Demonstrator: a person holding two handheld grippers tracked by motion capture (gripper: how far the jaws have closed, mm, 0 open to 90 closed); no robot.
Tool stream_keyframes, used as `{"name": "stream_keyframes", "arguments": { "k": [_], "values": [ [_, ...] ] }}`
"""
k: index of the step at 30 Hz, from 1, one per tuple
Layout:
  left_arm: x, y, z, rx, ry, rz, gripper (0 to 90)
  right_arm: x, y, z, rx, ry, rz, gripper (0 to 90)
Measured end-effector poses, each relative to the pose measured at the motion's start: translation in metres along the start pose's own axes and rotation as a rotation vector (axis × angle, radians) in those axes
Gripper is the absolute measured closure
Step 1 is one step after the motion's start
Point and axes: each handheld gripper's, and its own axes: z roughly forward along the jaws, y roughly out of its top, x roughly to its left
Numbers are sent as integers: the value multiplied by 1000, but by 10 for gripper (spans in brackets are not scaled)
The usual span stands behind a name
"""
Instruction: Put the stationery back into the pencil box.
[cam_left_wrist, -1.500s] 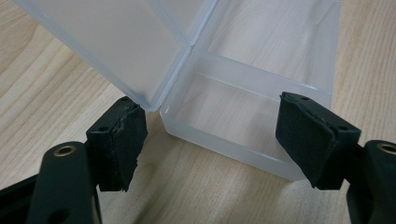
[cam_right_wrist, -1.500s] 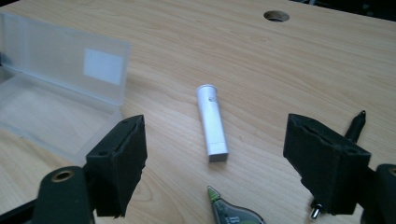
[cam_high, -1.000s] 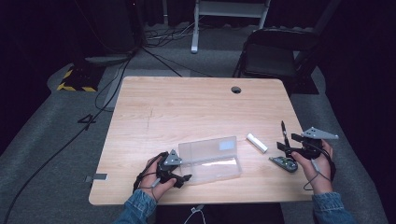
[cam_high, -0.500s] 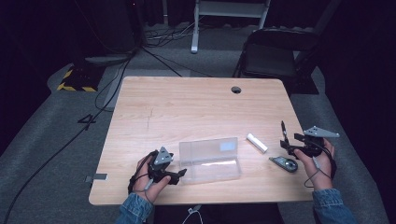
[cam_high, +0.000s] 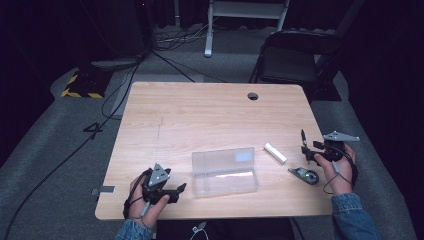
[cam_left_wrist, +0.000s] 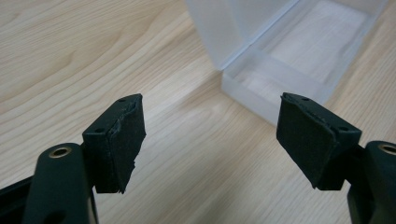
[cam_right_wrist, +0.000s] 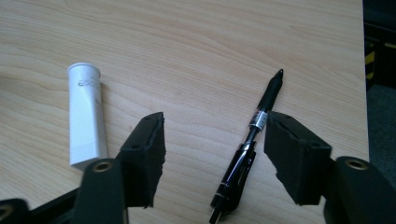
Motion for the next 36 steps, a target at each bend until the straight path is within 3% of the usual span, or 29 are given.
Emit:
{"name": "stream_keyframes", "arguments": {
  "k": [3,6,10,24,36],
  "values": [
    [6,-9,-6,22,50,-18,253,-2,0,6,18,1,45,483],
    [10,-15,-7,44,99,-38,260,-4,0,11,53,-41,24,506],
    [14,-23,-7,68,127,-66,261,-5,-2,20,78,-52,-1,536],
    [23,-32,-2,113,145,-77,262,-16,-7,32,101,-46,35,567],
    [24,-33,-1,102,131,-86,259,-9,-3,36,91,-11,8,591]
  ]
}}
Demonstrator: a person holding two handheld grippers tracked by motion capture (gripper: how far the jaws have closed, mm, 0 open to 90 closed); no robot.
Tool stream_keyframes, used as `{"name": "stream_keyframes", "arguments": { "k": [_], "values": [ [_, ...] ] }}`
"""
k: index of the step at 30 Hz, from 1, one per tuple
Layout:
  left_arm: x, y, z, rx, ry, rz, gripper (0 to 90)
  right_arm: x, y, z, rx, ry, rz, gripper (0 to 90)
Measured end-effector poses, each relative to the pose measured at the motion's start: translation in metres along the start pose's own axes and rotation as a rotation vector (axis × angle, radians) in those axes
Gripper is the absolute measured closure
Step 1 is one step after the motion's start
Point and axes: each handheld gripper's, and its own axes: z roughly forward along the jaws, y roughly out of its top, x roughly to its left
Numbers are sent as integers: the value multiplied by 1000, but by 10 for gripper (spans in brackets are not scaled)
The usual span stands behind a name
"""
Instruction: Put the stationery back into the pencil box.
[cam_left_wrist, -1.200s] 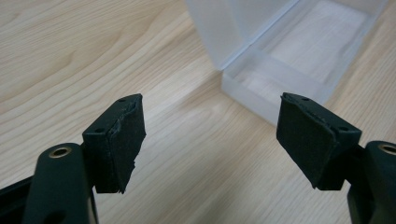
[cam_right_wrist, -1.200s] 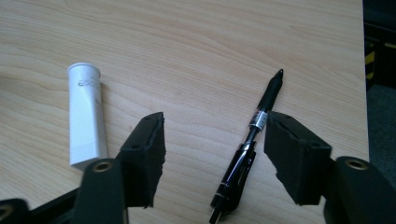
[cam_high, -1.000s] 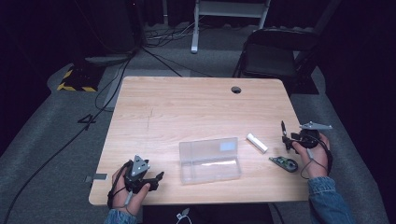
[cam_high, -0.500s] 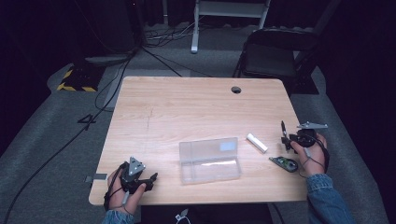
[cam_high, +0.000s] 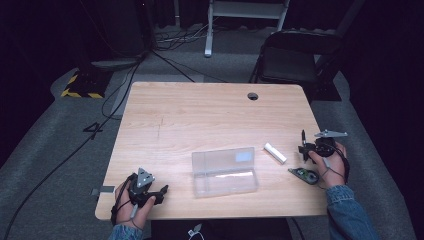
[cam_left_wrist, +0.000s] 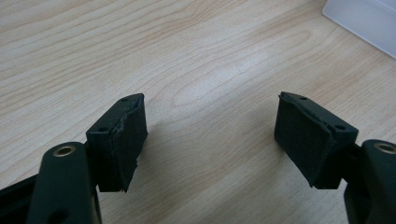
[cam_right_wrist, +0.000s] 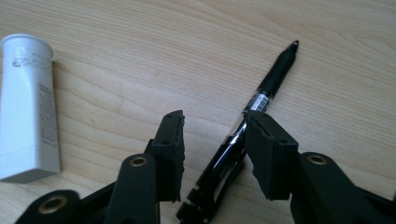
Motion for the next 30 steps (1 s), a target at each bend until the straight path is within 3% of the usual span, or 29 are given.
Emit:
{"name": "stream_keyframes", "arguments": {
  "k": [11,18,22,30],
  "values": [
    [-2,-1,1,-9,-7,-8,258,-9,1,0,-17,-18,64,629],
    [-1,-5,-1,-23,-11,-14,255,-11,2,7,15,-21,59,688],
    [-2,-7,-2,-30,-13,-25,254,-10,4,10,38,-26,38,770],
    [-2,-11,-4,-43,-12,-30,254,-11,8,11,60,-30,44,784]
  ]
}}
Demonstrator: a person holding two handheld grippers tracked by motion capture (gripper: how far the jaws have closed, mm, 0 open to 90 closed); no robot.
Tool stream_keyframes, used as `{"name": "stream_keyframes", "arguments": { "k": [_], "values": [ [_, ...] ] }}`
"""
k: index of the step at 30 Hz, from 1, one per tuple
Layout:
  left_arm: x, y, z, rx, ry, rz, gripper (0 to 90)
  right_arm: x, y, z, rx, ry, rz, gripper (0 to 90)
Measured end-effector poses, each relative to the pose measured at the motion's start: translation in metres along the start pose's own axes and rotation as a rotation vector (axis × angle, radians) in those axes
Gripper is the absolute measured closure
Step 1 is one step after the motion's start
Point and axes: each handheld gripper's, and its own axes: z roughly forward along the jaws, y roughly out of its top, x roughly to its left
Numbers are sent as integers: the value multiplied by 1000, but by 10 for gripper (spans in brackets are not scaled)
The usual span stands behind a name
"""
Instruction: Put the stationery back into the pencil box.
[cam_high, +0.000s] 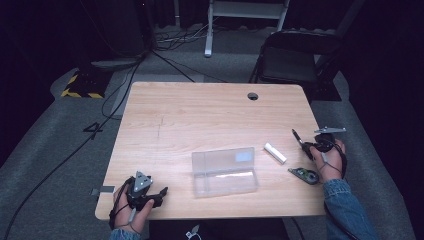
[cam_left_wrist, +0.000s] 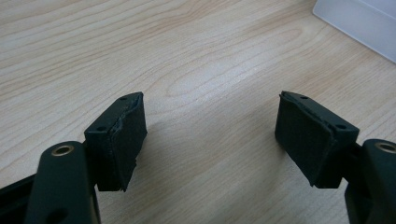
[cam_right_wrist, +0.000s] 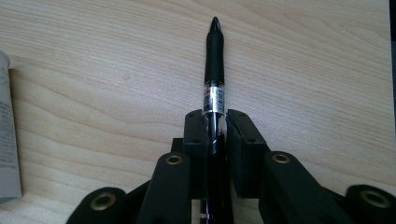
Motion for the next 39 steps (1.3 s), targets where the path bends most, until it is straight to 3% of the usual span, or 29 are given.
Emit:
{"name": "stream_keyframes", "arguments": {
  "k": [6,18,31,39],
  "values": [
    [1,0,0,3,2,6,251,1,2,-5,-18,9,4,787],
    [6,3,1,19,4,-3,236,9,7,-31,-93,52,-4,789],
    [12,10,5,49,-6,13,221,38,14,-60,-142,151,-46,788],
    [15,13,8,54,-13,28,191,67,23,-79,-172,212,-128,788]
  ]
}}
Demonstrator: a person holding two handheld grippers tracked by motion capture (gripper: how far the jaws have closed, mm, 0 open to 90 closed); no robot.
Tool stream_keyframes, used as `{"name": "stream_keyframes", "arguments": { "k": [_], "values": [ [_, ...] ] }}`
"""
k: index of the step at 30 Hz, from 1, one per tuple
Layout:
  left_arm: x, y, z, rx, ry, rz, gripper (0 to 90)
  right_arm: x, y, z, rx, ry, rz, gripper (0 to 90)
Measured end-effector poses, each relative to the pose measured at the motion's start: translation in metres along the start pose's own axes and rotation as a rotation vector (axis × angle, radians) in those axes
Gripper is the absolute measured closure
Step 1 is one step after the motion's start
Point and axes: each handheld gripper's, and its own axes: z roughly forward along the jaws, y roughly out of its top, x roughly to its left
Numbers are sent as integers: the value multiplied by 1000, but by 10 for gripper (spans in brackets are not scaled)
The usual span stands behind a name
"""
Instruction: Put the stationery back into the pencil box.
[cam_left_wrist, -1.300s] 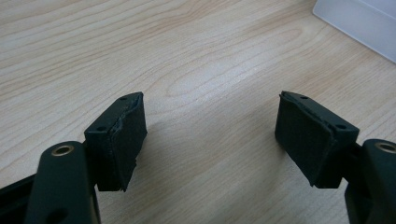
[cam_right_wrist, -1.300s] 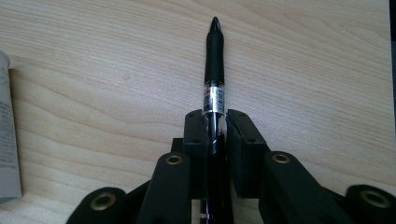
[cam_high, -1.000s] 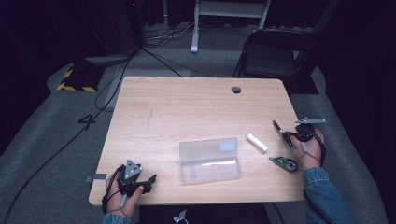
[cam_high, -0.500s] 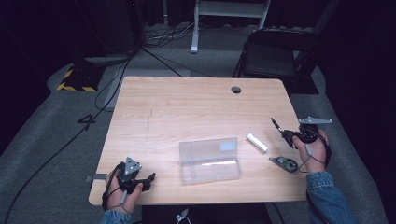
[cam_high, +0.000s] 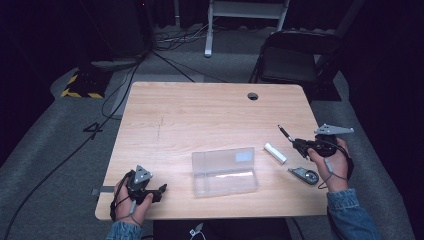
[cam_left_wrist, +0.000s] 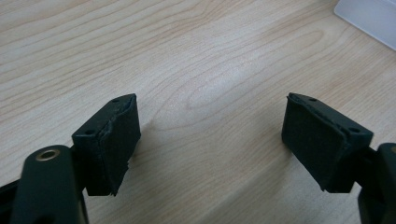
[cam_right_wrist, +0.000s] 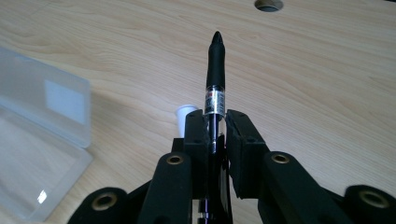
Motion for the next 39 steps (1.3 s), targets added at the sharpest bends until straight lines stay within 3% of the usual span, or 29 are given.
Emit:
{"name": "stream_keyframes", "arguments": {
  "k": [10,21,28,39],
  "values": [
    [1,1,1,5,-6,4,164,36,13,-6,5,59,-94,788],
    [0,1,1,5,-7,2,164,74,22,-2,8,184,-186,788],
    [0,1,1,6,-8,-1,166,96,23,11,36,265,-253,788],
    [-1,0,0,3,-4,-2,166,125,23,37,74,346,-342,788]
  ]
}}
